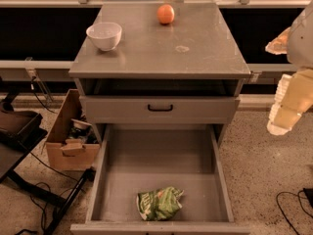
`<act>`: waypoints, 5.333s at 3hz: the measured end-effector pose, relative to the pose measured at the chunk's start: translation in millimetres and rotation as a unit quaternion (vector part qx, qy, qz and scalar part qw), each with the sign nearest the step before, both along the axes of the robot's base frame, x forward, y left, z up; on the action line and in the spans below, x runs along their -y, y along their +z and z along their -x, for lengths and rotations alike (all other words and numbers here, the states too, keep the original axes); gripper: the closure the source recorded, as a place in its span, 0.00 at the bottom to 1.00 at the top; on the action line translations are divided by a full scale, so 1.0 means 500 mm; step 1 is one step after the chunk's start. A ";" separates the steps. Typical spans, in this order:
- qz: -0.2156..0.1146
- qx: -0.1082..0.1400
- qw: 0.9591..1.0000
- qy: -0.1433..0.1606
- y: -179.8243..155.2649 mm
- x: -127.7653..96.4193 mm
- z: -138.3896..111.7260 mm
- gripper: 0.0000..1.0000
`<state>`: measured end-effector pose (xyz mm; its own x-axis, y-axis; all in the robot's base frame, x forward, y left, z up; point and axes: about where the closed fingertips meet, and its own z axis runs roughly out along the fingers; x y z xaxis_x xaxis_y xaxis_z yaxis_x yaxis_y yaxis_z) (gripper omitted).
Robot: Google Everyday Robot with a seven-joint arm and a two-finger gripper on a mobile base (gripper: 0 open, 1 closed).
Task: Pick green jalapeno chip bag from middle drawer and place on counter
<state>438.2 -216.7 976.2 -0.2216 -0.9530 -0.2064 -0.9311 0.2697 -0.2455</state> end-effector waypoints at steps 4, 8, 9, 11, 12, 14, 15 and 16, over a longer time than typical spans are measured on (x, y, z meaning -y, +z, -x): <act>-0.043 0.015 0.997 -0.062 -0.331 -0.184 -0.068 0.00; -0.098 -0.035 0.993 -0.060 -0.652 -0.340 -0.037 0.00; -0.096 -0.039 0.992 -0.069 -0.791 -0.370 -0.072 0.00; -0.085 -0.034 0.994 -0.062 -0.880 -0.364 -0.106 0.00; -0.105 -0.033 0.992 -0.054 -0.939 -0.334 -0.123 0.00; -0.118 -0.077 0.990 -0.024 -1.106 -0.297 -0.134 0.00; -0.117 -0.104 0.988 -0.009 -1.178 -0.298 -0.132 0.00; -0.115 -0.119 0.986 0.002 -1.219 -0.308 -0.125 0.07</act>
Offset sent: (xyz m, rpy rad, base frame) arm 0.0217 0.0744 -0.0995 0.1296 -0.0006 -0.0960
